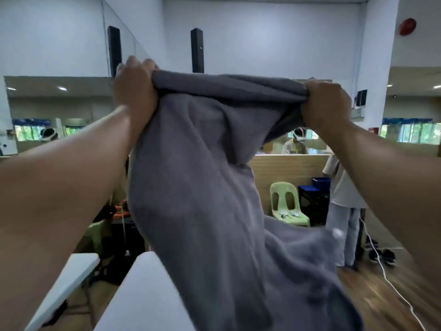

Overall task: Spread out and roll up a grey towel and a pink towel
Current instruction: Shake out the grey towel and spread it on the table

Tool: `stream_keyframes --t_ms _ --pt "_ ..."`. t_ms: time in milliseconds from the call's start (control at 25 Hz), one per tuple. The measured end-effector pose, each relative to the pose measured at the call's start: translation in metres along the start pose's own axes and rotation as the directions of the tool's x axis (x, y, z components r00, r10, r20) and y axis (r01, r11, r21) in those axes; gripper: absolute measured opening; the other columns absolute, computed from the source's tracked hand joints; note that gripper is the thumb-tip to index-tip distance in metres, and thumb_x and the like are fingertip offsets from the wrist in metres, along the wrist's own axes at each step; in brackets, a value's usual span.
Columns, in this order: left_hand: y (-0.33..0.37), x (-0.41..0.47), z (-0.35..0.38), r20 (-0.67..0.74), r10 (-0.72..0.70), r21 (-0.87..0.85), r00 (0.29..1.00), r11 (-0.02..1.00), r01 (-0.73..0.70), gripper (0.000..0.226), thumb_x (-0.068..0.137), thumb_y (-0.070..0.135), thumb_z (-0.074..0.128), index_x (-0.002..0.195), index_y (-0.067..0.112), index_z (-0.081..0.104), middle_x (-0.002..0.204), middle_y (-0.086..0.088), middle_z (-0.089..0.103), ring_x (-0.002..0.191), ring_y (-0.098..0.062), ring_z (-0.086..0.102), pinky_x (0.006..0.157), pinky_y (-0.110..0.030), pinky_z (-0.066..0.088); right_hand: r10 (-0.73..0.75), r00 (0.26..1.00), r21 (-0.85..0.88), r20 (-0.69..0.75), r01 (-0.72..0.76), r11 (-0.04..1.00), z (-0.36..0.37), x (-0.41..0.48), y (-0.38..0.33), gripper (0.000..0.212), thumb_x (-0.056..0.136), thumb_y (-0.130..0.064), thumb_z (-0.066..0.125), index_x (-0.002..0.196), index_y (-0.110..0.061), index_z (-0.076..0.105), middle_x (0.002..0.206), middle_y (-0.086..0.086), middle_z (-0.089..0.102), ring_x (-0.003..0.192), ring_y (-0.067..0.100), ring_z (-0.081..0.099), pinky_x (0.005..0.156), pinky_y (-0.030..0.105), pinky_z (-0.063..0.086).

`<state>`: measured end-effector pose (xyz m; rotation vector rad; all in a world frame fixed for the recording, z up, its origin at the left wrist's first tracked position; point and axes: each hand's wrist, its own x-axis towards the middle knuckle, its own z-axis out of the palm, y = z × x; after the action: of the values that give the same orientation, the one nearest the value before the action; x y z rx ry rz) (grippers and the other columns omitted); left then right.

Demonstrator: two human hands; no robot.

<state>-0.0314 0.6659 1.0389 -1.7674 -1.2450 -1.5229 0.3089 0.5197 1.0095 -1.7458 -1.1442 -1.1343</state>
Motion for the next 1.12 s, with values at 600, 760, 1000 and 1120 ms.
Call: stream_keyframes --t_ms 600,760,1000,1120 --pt "-0.116 -0.078 -0.114 0.215 0.024 0.061 0.976 0.997 -0.038 0.029 0.081 0.004 0.061 0.096 0.029 0.065 0.09 -0.009 0.07 0.086 -0.032 0.067 0.075 -0.038 0.052 -0.166 0.973 0.289 0.159 0.115 0.95 0.001 -0.094 -0.045 0.018 0.078 -0.028 0.04 0.084 -0.017 0.053 0.083 0.02 0.063 0.077 0.043 0.059 0.064 0.04 0.045" --pt "-0.12 -0.255 -0.155 0.937 -0.147 0.17 0.316 0.984 -0.047 0.006 0.09 0.011 0.066 0.093 0.017 0.067 0.087 -0.005 0.07 0.08 -0.021 0.067 0.07 -0.029 0.051 -0.335 0.422 0.308 0.842 0.133 0.942 -0.018 -0.251 -0.015 0.013 0.085 -0.036 0.058 0.088 -0.025 0.064 0.084 0.0 0.066 0.08 0.024 0.063 0.069 0.03 0.046" --pt "-0.163 -0.441 -0.216 0.939 -0.093 0.082 -0.332 0.996 -0.047 0.033 0.069 0.053 0.063 0.088 0.026 0.064 0.056 0.017 0.057 0.063 -0.004 0.054 0.066 -0.023 0.047 -0.324 -0.152 0.348 0.934 0.178 0.92 -0.024 -0.43 0.002 0.043 0.055 -0.056 0.056 0.068 -0.016 0.064 0.054 -0.003 0.054 0.052 0.01 0.048 0.054 0.03 0.052" --pt "-0.179 -0.43 -0.194 0.902 -0.105 0.037 -0.42 0.985 -0.168 0.038 0.064 0.059 0.071 0.094 0.036 0.068 0.056 0.025 0.057 0.078 -0.012 0.06 0.081 -0.032 0.053 -0.214 -0.344 0.331 0.914 0.33 0.884 -0.014 -0.423 -0.027 0.043 0.057 -0.049 0.071 0.081 -0.014 0.069 0.071 0.005 0.059 0.065 0.018 0.052 0.061 0.035 0.046"
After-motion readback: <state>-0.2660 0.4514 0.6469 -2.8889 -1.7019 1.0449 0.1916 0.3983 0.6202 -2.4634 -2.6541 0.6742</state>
